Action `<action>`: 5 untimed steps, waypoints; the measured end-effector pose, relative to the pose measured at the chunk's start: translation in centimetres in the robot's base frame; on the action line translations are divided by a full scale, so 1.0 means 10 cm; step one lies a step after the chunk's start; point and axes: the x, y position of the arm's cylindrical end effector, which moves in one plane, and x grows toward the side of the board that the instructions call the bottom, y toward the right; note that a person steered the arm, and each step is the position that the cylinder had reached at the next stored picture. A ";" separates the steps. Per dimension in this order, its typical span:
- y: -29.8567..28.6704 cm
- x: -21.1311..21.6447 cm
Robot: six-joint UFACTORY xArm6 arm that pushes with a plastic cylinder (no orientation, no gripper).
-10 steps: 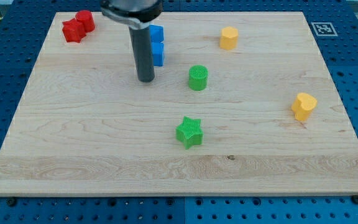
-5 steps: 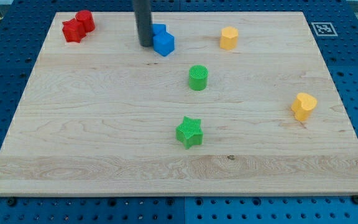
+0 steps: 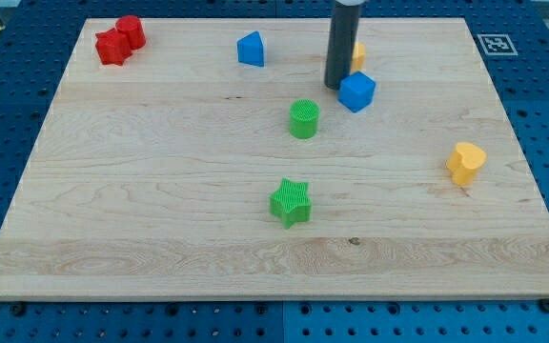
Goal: Slide the blue cube towards the yellow heart
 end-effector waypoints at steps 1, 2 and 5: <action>0.25 0.23; 0.38 0.25; 0.46 0.36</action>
